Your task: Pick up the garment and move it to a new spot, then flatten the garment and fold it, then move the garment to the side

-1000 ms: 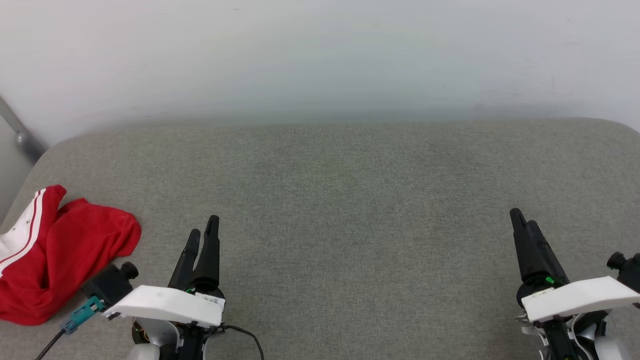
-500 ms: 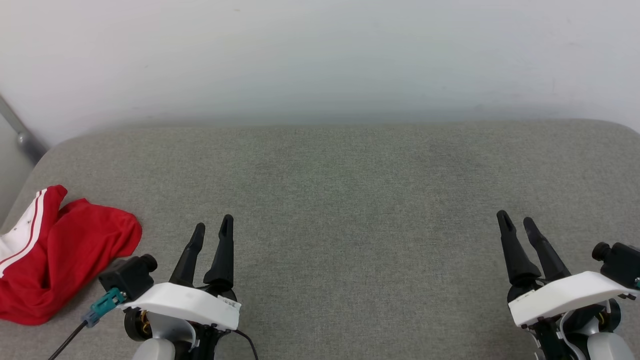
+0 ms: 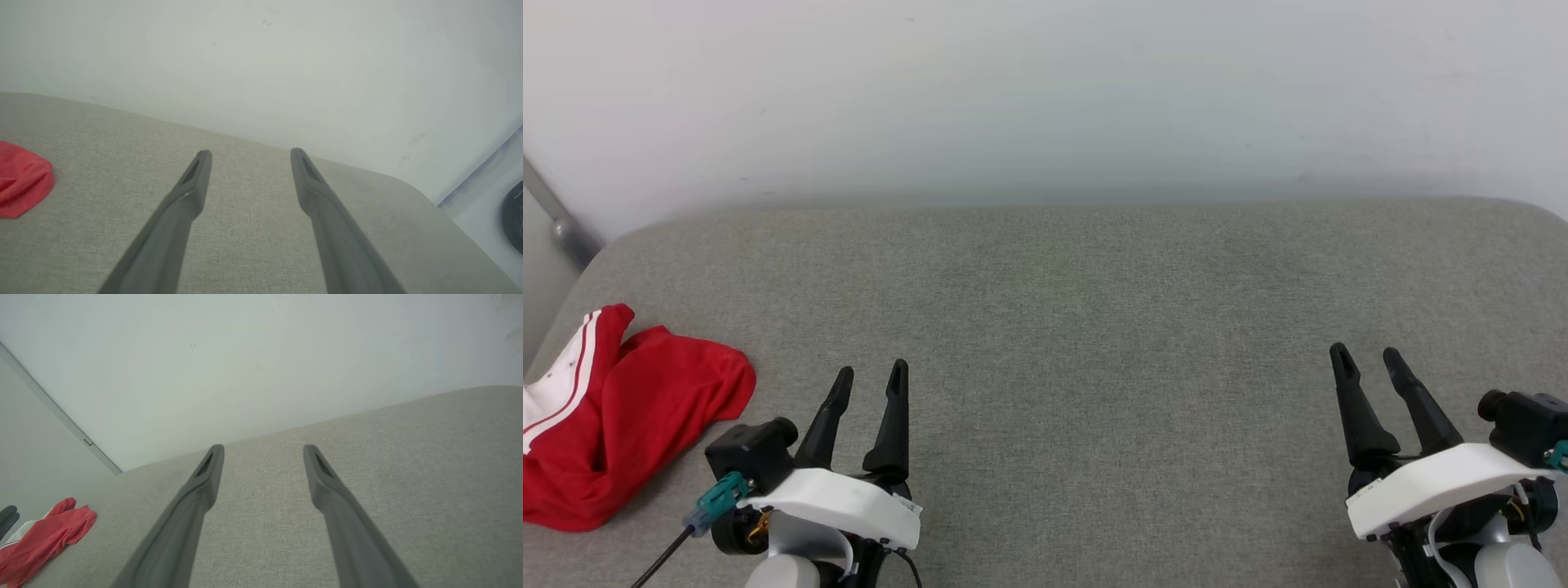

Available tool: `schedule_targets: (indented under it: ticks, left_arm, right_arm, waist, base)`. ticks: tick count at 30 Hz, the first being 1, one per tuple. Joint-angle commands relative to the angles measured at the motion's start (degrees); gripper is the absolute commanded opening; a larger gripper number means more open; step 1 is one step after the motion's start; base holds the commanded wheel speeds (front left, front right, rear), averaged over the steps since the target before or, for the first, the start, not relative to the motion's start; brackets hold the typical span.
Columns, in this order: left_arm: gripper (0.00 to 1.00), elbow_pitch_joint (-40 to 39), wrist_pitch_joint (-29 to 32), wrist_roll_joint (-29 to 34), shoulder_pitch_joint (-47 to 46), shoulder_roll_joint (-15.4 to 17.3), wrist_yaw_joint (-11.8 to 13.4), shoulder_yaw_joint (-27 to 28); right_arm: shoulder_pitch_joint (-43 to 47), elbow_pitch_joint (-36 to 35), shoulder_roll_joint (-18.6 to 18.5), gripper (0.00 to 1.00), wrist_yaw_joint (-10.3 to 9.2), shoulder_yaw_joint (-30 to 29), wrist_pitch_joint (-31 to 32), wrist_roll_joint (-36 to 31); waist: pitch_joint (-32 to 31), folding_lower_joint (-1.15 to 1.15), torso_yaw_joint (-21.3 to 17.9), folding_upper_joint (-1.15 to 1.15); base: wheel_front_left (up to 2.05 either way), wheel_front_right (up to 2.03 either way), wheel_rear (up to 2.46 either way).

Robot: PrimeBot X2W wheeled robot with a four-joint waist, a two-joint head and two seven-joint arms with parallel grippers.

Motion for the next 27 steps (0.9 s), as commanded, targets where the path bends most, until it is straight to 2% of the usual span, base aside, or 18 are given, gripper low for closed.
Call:
schedule_targets:
  ticks: [1,27]
  left_arm:
    - [1.0,-0.5,-0.5,1.7,-1.1,0.3,0.3,-0.4]
    - [1.0,0.9,-4.0,14.2,-1.5,1.0,2.2,-1.3]
  right_arm:
    - [0.4,-1.0,0.1,1.0,-0.01,0.0,-0.2,-1.7]
    - [1.9,-3.4,0.6,1.0,-0.01,-1.1,-0.1,-15.4]
  waist:
    - [-0.1,0.0,0.0,0.0]
    - [-0.1,0.0,0.0,0.0]
  base:
    - [0.0,0.0,0.0]
    - [0.0,0.0,0.0]
